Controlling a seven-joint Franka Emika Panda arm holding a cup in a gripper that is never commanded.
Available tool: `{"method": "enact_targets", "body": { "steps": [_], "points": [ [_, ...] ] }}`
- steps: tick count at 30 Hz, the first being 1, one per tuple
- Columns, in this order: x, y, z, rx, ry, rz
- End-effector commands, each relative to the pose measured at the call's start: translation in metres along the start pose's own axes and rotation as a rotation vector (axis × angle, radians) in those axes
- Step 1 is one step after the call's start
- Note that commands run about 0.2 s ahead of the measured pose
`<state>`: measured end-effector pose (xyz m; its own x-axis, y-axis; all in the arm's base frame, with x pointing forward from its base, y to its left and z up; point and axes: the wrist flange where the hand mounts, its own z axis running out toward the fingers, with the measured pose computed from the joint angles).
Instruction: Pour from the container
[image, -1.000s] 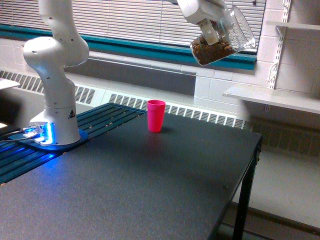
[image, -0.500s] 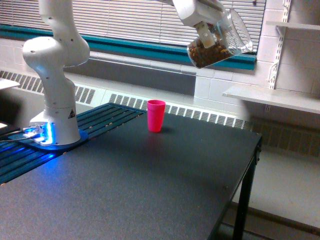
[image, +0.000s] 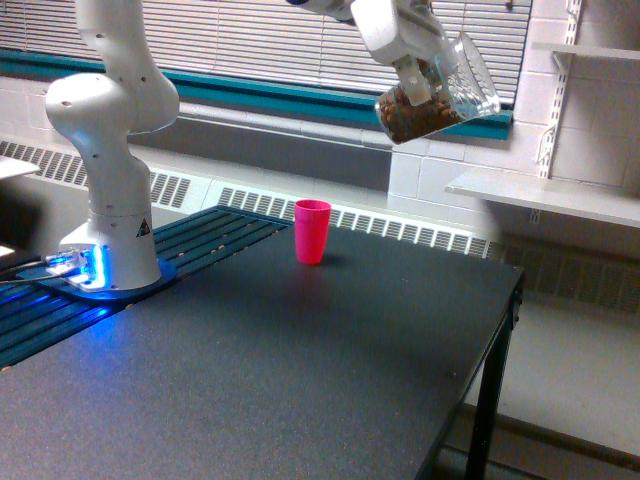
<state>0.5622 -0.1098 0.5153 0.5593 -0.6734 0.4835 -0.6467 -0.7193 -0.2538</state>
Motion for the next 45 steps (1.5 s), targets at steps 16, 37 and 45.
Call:
{"method": "enact_targets", "body": {
  "steps": [16, 37, 45],
  "points": [
    [-0.178, -0.069, -0.041, 0.085, -0.067, -0.314],
    [-0.315, -0.076, -0.074, 0.126, -0.105, -0.529],
    [-0.354, -0.066, -0.084, 0.124, -0.126, -0.581]
  ]
}}
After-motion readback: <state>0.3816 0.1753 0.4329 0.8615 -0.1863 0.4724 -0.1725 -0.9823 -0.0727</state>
